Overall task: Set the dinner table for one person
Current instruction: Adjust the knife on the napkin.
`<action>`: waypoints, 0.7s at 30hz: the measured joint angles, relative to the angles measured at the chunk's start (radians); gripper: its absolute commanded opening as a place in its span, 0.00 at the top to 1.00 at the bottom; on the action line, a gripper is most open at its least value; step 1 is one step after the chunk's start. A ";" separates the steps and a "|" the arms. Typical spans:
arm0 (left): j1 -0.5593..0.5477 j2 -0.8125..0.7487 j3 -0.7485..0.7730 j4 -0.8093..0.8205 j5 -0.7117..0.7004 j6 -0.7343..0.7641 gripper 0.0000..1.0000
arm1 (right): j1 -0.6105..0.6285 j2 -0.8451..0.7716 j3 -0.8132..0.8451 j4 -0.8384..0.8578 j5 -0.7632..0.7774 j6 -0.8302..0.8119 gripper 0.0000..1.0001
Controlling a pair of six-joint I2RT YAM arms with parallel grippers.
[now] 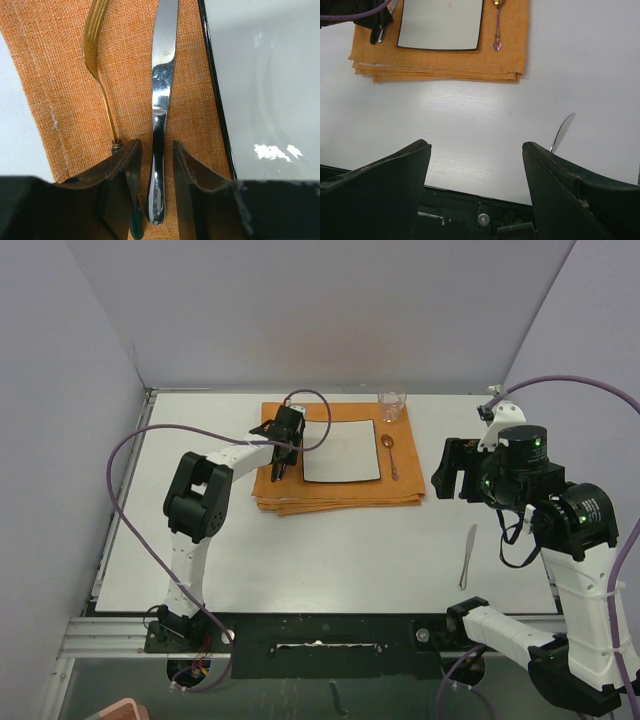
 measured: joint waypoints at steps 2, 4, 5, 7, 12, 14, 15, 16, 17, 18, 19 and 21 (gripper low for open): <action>0.001 0.009 0.002 0.003 0.001 -0.003 0.70 | 0.000 0.005 0.001 0.000 0.000 0.000 0.25; 0.002 0.015 0.002 0.006 0.002 -0.004 0.71 | 0.000 0.011 0.003 -0.001 0.000 0.000 0.25; 0.002 0.015 0.002 0.007 0.002 -0.004 0.72 | 0.000 0.016 0.006 -0.001 -0.001 0.000 0.25; 0.002 0.015 0.002 0.010 0.003 -0.006 0.88 | 0.000 0.024 0.014 0.000 -0.001 0.000 0.25; 0.002 0.015 0.001 0.018 0.011 -0.020 1.00 | 0.000 0.033 0.046 -0.001 -0.001 0.000 0.25; 0.003 0.015 0.001 0.021 0.011 -0.023 1.00 | 0.000 0.033 0.060 -0.001 -0.001 0.000 0.25; 0.004 0.015 0.001 0.021 0.011 -0.024 1.00 | 0.000 0.033 0.064 -0.001 -0.001 0.000 0.25; 0.005 0.015 0.001 0.022 0.011 -0.025 1.00 | 0.000 0.033 0.066 -0.001 -0.001 0.000 0.25; 0.005 0.015 0.001 0.022 0.012 -0.026 1.00 | 0.000 0.033 0.067 -0.001 -0.001 0.000 0.25; 0.006 0.015 0.001 0.023 0.013 -0.027 1.00 | 0.000 0.033 0.067 -0.001 -0.001 0.000 0.25; 0.007 0.015 0.001 0.023 0.014 -0.029 1.00 | 0.000 0.033 0.067 -0.001 -0.001 0.000 0.25; 0.009 0.015 0.001 0.023 0.014 -0.031 1.00 | 0.000 0.035 0.067 -0.001 -0.001 0.000 0.25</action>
